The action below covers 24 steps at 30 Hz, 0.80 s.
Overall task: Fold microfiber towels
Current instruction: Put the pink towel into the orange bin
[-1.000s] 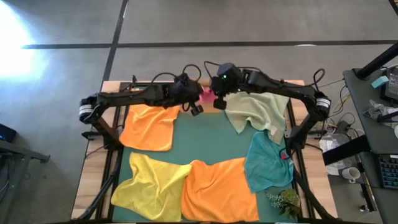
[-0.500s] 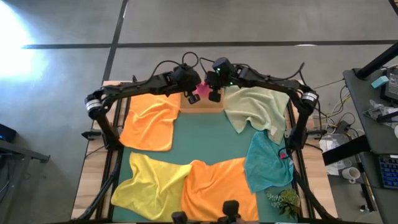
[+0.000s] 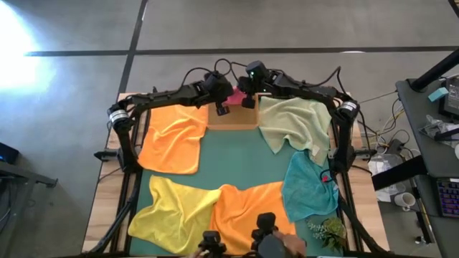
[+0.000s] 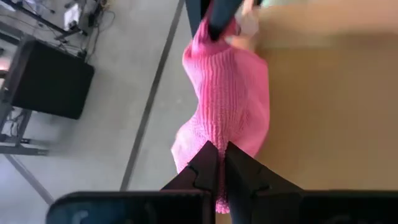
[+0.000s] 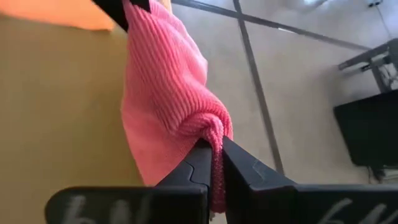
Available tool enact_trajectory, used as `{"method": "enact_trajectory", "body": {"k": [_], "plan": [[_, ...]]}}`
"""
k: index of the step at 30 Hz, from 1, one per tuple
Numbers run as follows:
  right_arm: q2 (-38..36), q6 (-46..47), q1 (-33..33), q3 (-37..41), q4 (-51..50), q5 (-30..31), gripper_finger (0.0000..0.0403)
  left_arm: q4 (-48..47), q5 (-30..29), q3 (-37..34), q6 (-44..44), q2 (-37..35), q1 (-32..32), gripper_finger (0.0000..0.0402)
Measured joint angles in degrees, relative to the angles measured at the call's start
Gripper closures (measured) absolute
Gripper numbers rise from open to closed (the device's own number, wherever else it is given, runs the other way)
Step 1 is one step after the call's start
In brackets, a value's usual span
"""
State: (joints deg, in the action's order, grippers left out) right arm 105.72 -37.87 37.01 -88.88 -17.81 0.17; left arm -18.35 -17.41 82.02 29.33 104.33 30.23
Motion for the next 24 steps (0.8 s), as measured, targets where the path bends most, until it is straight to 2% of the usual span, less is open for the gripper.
{"method": "enact_trajectory", "body": {"k": [8, 11, 17, 24], "plan": [[2.48, -1.91, -0.23, 0.13, -0.47, -2.14, 0.0394, -1.67, 2.98, -1.87, -0.08, -0.07, -0.06, 0.04], [2.79, -0.11, -0.69, 0.13, -1.06, -2.35, 0.0394, -2.78, 5.12, -2.31, -0.47, -0.13, -0.08, 0.04], [2.83, 5.29, -2.25, 0.13, -7.26, -6.42, 0.0394, -8.21, 11.0, -2.67, -0.58, -0.13, -0.38, 0.04], [2.96, 8.06, -3.41, 0.13, -12.41, -6.67, 0.0394, -9.53, 15.11, -2.95, -1.95, -0.17, -0.34, 0.04]]}}
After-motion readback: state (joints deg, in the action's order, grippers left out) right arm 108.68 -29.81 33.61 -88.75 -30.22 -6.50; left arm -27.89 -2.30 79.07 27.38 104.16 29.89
